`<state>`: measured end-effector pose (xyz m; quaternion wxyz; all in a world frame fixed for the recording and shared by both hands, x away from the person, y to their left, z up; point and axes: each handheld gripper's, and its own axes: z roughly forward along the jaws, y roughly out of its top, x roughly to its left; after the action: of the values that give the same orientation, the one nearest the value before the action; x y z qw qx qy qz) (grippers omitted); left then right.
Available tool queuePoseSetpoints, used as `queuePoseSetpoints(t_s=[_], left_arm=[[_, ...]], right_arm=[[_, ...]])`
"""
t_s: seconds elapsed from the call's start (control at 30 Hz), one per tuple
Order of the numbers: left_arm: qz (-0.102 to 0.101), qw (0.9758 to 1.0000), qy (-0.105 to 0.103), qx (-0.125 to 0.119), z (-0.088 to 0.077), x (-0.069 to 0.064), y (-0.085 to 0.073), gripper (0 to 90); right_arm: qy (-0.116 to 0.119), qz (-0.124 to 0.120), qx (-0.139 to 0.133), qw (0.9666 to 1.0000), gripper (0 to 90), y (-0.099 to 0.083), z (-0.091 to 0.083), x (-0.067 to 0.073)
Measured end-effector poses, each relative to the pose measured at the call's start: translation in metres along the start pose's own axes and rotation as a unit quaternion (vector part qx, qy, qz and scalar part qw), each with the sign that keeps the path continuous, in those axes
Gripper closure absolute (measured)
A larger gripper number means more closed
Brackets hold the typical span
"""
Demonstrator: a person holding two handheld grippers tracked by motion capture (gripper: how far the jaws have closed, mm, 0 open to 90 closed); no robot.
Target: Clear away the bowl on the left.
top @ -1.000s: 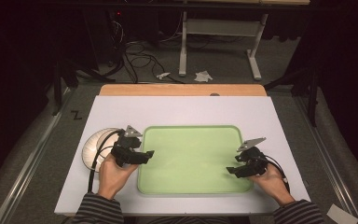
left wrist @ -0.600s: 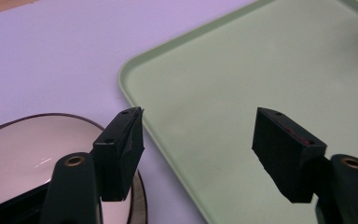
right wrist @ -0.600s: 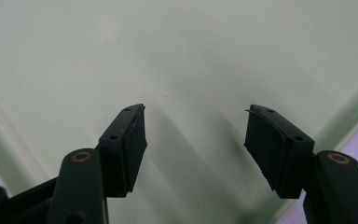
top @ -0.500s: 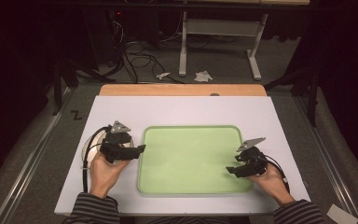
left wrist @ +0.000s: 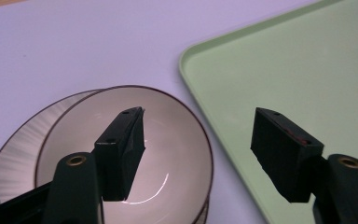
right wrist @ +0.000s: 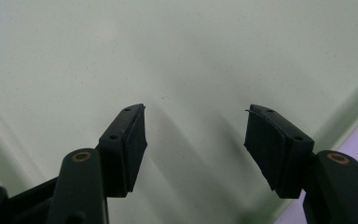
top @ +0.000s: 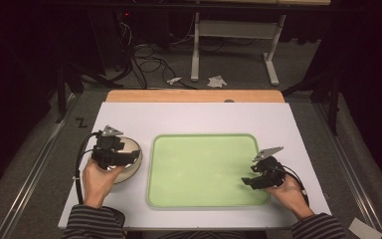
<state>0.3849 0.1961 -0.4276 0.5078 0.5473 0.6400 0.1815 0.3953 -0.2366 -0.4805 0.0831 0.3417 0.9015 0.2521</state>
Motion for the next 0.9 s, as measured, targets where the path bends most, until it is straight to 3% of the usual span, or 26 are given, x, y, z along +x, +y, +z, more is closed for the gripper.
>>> queuePoseSetpoints(t_s=[0.33,0.47,0.73,0.8,0.9], left_arm=[[-0.023,0.9987,0.044,-0.012,-0.001,0.026,0.008,38.3],[-0.049,0.9969,0.058,-0.02,-0.002,0.04,0.012,39.2],[-0.041,0.9943,0.096,-0.021,0.0,0.054,0.01,39.1],[-0.05,0.9936,0.099,-0.018,0.001,0.057,0.01,40.4],[-0.057,0.991,0.121,-0.005,0.01,0.066,0.007,41.0]], right_arm=[[0.0,-0.004,0.001,1.0,39.7,0.0,-0.001,0.0],[0.002,-0.005,0.001,1.0,39.7,0.0,0.001,0.0],[0.001,-0.011,0.001,0.9999,39.9,0.0,0.001,0.0],[0.003,-0.007,0.003,1.0,40.0,0.001,0.002,0.001],[0.002,-0.01,0.004,0.9999,40.0,0.001,0.001,0.0]])
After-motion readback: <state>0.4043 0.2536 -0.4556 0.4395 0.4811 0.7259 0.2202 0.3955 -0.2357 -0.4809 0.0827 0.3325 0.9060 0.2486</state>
